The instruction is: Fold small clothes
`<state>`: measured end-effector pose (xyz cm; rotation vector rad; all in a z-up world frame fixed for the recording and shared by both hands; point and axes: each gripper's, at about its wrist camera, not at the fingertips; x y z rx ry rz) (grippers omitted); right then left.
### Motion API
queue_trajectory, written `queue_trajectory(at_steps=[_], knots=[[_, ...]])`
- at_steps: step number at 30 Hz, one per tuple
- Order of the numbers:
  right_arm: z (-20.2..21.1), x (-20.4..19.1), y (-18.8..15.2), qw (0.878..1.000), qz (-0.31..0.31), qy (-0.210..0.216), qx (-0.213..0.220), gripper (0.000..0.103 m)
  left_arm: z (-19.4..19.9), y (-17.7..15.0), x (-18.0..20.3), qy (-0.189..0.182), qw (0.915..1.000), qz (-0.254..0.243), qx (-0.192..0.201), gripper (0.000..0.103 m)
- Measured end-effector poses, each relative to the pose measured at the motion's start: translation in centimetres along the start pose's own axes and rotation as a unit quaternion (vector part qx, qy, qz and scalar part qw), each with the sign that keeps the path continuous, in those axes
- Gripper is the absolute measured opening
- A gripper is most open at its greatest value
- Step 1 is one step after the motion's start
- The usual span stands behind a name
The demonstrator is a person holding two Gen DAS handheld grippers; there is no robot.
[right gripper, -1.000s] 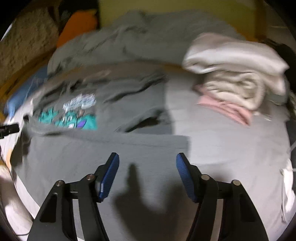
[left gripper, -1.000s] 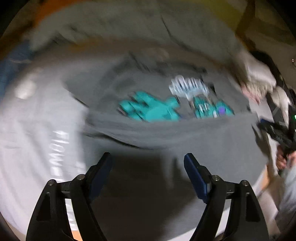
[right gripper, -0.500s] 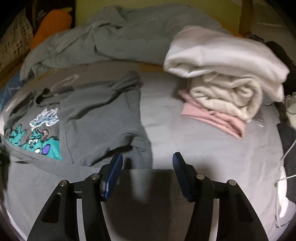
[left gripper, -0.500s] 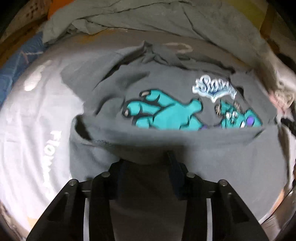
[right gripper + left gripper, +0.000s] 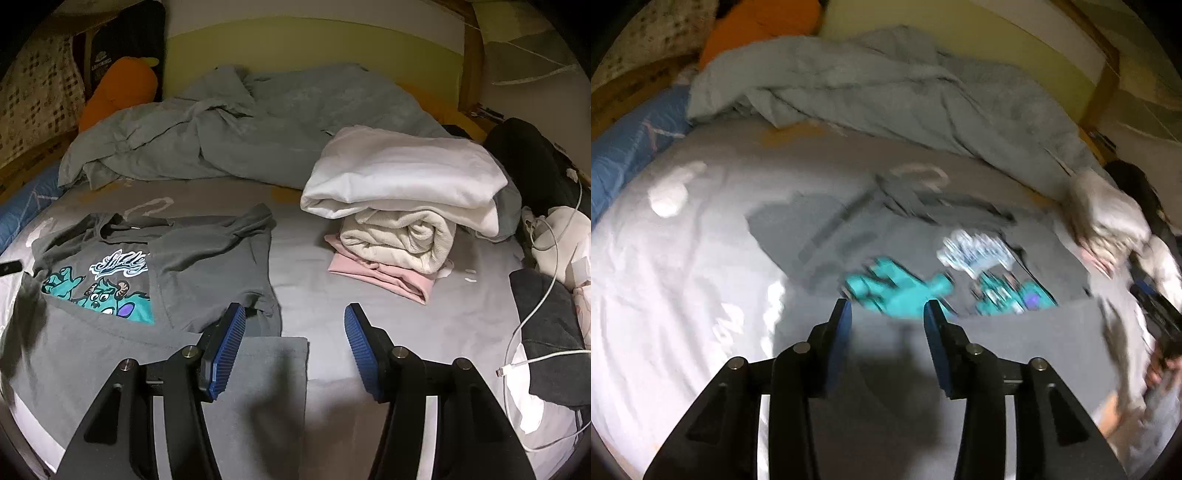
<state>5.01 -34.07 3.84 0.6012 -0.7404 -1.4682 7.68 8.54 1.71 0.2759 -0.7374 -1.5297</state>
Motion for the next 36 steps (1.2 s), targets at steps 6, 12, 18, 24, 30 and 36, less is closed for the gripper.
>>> queue_trajectory(at_steps=[6, 12, 18, 24, 30, 36], knots=[[0.1, 0.2, -1.1, 0.999, -0.027, 0.024, -0.028, 0.058, -3.9, -2.5, 2.2, 0.049, 0.9963, -0.022, -0.067, 0.038], [4.0, 2.3, -5.9, 0.998, -0.053, 0.024, -0.037, 0.058, 1.2, -6.5, 1.5, 0.095, 0.9944, -0.046, 0.000, 0.049], [4.1, 3.0, -10.6, 0.987, -0.070, 0.101, -0.102, 0.053, 3.7, -9.4, -2.9, 0.199, 0.9798, -0.018, 0.010, 0.065], [1.4, 1.6, -12.2, 0.985, -0.070, 0.087, -0.130, 0.036, 2.3, -11.0, -4.2, 0.069, 0.9968, 0.035, -0.020, 0.057], [1.2, 0.7, -11.6, 0.989, -0.068, 0.069, -0.115, 0.004, 1.9, -11.1, -4.0, 0.122, 0.9922, 0.027, 0.001, 0.005], [3.7, 1.1, -11.2, 0.992, -0.072, 0.060, -0.080, 0.003, 6.1, -11.9, -3.8, 0.101, 0.9926, 0.028, 0.062, 0.005]])
Point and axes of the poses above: each gripper's, at about its wrist camera, not at the fingertips, and z roughly against the way its jaws point, x to its right, y to its top, and after that the axes turned 1 degree about -y, right-handed
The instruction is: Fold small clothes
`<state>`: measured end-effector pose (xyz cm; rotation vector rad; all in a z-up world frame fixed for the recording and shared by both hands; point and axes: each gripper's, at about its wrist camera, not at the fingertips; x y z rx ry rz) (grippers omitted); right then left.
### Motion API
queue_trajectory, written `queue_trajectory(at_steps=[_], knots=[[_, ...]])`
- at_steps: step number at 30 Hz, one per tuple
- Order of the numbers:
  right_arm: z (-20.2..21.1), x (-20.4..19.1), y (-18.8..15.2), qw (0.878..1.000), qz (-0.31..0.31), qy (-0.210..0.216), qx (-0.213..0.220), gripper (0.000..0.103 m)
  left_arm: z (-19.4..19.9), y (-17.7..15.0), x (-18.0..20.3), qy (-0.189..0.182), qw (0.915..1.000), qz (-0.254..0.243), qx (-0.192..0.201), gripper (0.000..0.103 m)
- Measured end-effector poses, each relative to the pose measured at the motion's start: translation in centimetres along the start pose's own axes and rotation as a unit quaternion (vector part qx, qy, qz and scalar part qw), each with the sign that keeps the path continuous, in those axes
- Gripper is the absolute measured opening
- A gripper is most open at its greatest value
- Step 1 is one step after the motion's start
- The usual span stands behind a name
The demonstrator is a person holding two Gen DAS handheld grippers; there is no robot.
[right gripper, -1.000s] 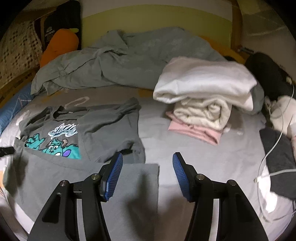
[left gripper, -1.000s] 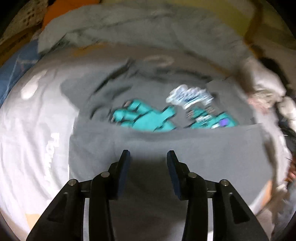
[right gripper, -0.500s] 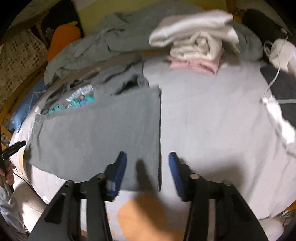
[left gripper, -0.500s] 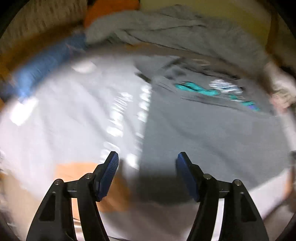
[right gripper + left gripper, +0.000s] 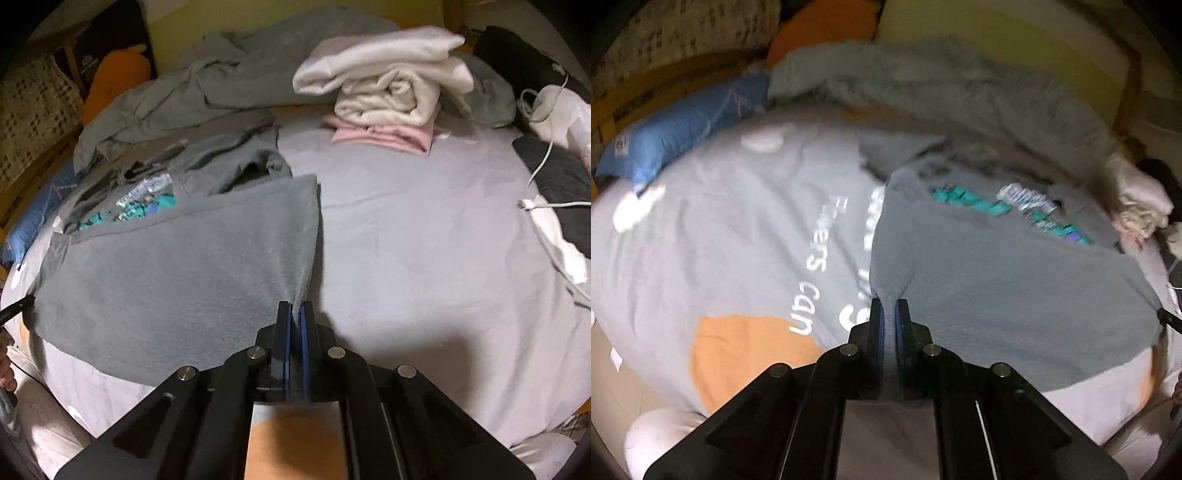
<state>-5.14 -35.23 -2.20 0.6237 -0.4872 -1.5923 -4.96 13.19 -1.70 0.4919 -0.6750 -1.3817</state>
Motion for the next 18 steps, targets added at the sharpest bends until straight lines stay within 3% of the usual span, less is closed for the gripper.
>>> queue_trajectory(at_steps=[5, 10, 13, 14, 16, 18], knots=[[0.8, 0.1, -0.1, 1.000, 0.007, -0.009, -0.003, 0.003, -0.4, -0.6, -0.6, 0.012, 0.9995, 0.005, -0.030, 0.005], [1.0, 0.9, -0.5, 1.000, 0.001, 0.004, -0.011, 0.003, -1.0, -1.5, -2.8, -0.011, 0.9970, 0.060, -0.049, 0.006], [0.1, 1.0, -1.0, 1.000, 0.010, -0.007, -0.024, 0.003, -0.5, -2.1, -3.9, -0.016, 0.9953, 0.085, -0.044, 0.029], [-0.2, 1.1, -1.1, 0.999, 0.010, -0.021, -0.032, 0.008, -0.2, -2.2, -4.3, -0.032, 0.9941, 0.095, -0.041, 0.037], [-0.4, 1.6, -1.5, 0.999, -0.001, -0.025, -0.037, 0.019, 0.1, -2.5, -4.8, -0.059, 0.9910, 0.112, -0.041, 0.038], [0.0, 2.5, -1.9, 0.999, -0.024, -0.002, -0.030, 0.033, 0.0, -2.8, -4.9, -0.070, 0.9892, 0.117, -0.053, 0.036]])
Point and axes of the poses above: each gripper's, at about its wrist camera, not at the fingertips, and z roughly against the way its jaws point, x to its right, y to its top, and after that the axes turned 1 degree about -y, right-handed
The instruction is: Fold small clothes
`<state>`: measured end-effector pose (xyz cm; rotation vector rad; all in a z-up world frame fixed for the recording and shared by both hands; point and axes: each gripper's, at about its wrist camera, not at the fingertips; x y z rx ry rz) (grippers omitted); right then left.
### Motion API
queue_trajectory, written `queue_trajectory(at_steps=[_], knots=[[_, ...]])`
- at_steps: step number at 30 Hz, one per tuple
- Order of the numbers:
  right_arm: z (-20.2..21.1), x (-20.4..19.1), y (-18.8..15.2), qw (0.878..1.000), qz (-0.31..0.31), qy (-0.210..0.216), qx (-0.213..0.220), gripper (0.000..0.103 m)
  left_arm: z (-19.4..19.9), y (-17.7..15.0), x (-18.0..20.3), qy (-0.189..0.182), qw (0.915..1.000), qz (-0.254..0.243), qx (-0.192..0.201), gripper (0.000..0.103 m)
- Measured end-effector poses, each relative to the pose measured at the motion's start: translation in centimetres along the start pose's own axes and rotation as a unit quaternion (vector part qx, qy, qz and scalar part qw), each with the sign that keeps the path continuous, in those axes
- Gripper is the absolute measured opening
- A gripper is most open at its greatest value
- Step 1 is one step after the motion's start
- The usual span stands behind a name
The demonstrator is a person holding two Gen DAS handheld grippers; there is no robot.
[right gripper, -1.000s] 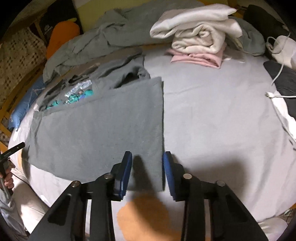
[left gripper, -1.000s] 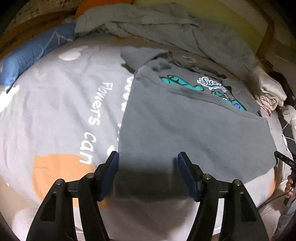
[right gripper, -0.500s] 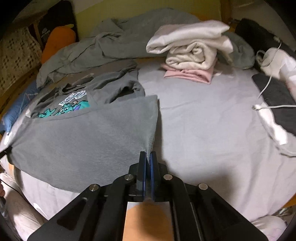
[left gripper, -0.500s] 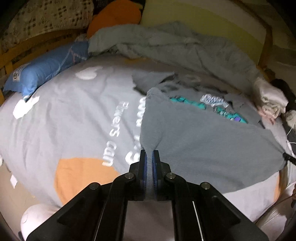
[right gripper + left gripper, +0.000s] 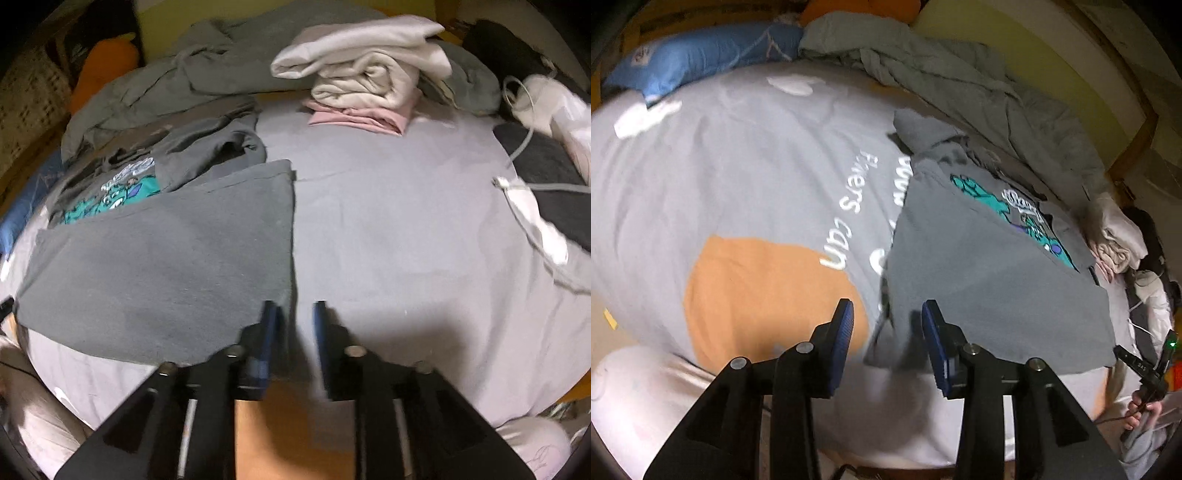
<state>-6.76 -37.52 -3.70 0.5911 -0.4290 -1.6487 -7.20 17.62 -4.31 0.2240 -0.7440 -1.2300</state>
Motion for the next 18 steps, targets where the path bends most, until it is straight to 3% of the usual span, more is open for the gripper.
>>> queue_trajectory(at_steps=[1, 2, 3, 5, 6, 7, 8, 11, 13, 16, 18], knots=[[0.3, 0.4, -0.2, 1.000, -0.011, 0.017, 0.002, 0.037, -0.2, -0.1, 0.1, 0.003, 1.0000, -0.003, -0.005, 0.035], [0.5, 0.7, -0.3, 0.999, -0.018, 0.030, 0.003, 0.046, -0.4, -0.2, 0.1, 0.008, 0.9999, -0.007, -0.005, 0.027], [0.6, 1.0, -0.6, 0.998, -0.025, 0.053, -0.001, 0.050, -0.6, -0.4, 0.3, 0.011, 0.9998, -0.014, -0.005, 0.001], [0.6, 0.8, -1.0, 0.997, -0.023, 0.072, -0.013, 0.050, -1.1, -0.4, 1.0, 0.015, 0.9994, -0.030, -0.011, 0.001], [0.5, 0.5, -1.2, 0.997, -0.017, 0.073, -0.017, 0.045, -0.9, -0.5, 1.4, 0.038, 0.9985, -0.040, -0.005, 0.001], [0.3, 0.2, -1.4, 0.997, -0.006, 0.068, -0.025, 0.034, -0.8, -0.7, 1.9, 0.066, 0.9965, -0.051, 0.002, 0.001], [-0.1, -0.1, -1.6, 0.998, 0.001, 0.052, -0.036, 0.001, -0.6, -0.9, 2.3, 0.086, 0.9946, -0.057, 0.005, 0.001], [0.2, -0.2, -1.7, 0.999, 0.002, 0.028, -0.023, 0.002, 0.1, -1.5, 2.5, 0.104, 0.9930, -0.055, 0.003, 0.001], [1.9, -0.1, -1.8, 0.999, 0.006, 0.031, -0.002, 0.002, 0.5, -1.7, 2.2, 0.091, 0.9943, -0.055, -0.005, 0.001], [2.1, -0.1, -2.2, 0.999, 0.022, 0.031, -0.015, 0.002, -0.6, -1.7, 1.4, 0.092, 0.9939, -0.055, -0.025, 0.002], [1.3, -0.3, -2.4, 0.999, 0.034, -0.007, -0.017, 0.002, -1.7, -1.5, 1.4, 0.111, 0.9916, -0.047, -0.046, 0.008]])
Point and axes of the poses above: each gripper's, at about its wrist camera, not at the fingertips, and z roughly against the way its jaws point, x to its right, y to its top, and after that the axes turned 1 degree about -y, right-handed
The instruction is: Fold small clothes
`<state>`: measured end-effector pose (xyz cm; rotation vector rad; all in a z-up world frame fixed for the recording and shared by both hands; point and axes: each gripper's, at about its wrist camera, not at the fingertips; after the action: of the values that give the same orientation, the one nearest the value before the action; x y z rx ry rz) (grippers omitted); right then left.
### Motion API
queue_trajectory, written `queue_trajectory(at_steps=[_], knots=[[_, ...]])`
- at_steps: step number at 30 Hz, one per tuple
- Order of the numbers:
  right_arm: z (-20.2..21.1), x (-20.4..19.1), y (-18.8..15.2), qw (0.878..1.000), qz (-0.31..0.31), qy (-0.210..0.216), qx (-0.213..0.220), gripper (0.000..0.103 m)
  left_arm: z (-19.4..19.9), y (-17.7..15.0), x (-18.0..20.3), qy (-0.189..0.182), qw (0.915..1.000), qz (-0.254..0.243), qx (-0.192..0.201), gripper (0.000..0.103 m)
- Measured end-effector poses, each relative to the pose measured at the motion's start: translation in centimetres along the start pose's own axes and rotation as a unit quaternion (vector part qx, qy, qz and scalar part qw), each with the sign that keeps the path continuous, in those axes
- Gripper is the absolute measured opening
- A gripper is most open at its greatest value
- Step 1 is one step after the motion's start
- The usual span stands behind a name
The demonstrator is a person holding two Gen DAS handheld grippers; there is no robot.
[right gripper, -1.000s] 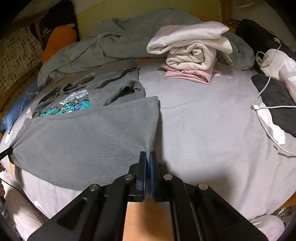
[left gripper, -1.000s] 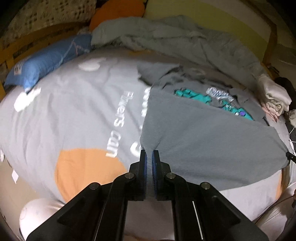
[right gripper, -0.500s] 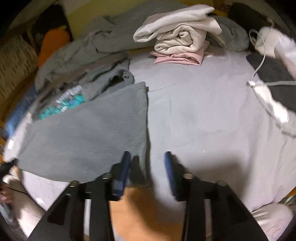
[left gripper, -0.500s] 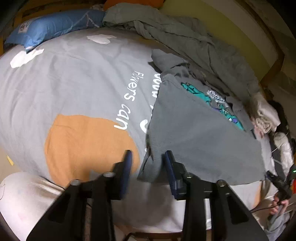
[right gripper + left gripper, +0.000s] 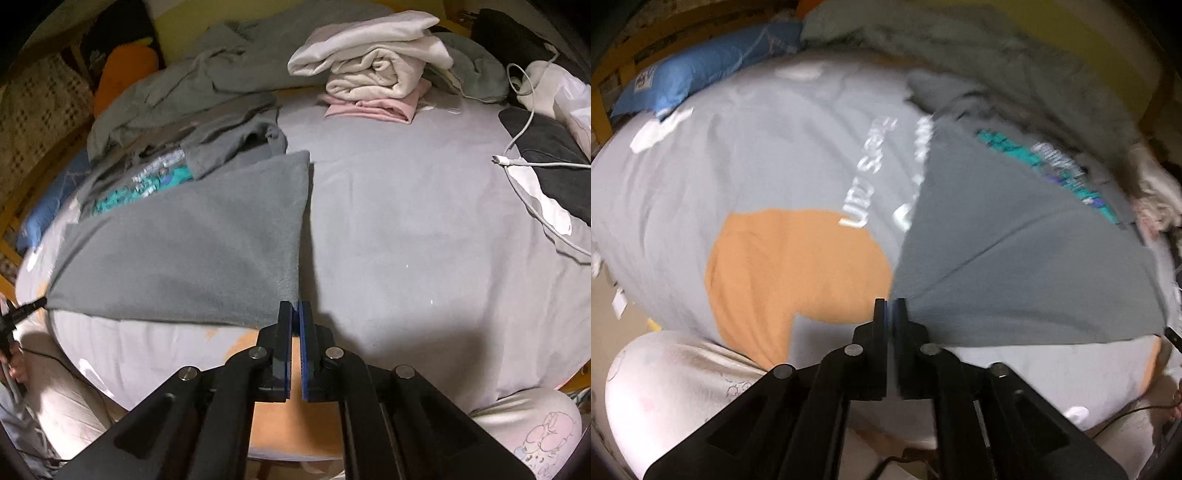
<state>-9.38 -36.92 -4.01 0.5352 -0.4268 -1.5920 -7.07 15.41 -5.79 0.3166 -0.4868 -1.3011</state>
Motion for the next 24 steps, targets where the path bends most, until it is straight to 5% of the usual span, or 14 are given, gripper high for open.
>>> queue_trajectory(at_steps=[2, 6, 10, 14, 20, 24], knots=[[-0.5, 0.4, 0.6, 0.999, -0.005, -0.038, 0.003, 0.008, 0.4, 0.6, 0.4, 0.003, 0.9999, 0.000, 0.010, 0.009], [1.3, 1.8, 2.7, 0.998, -0.037, -0.026, 0.047, 0.018, 3.5, 2.4, 1.9, -0.015, 0.9966, -0.025, 0.077, 0.040], [2.3, -0.8, 7.0, 0.996, 0.023, -0.012, 0.084, 0.033, 4.3, 6.6, 4.9, -0.035, 0.9924, -0.055, 0.104, 0.040], [0.8, -6.7, 11.7, 0.987, 0.120, 0.047, 0.091, 0.047, 1.5, 11.6, 8.3, -0.054, 0.9900, -0.101, 0.083, 0.040], [-6.2, -15.0, 15.7, 0.976, 0.196, 0.088, 0.034, 0.047, -3.7, 15.9, 11.3, -0.037, 0.9908, -0.114, 0.063, 0.040], [-11.0, -18.8, 15.9, 0.968, 0.250, 0.033, 0.012, 0.047, -7.1, 15.6, 11.2, -0.015, 0.9911, -0.124, 0.047, 0.040]])
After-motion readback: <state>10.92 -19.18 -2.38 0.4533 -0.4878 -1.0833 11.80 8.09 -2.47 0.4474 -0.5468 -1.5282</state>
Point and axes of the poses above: each gripper's, at about its wrist camera, not at the fingertips, and z roughly against the way its jaws point, x to its right, y to its top, and after that the axes turned 1 degree about -y, right-handed
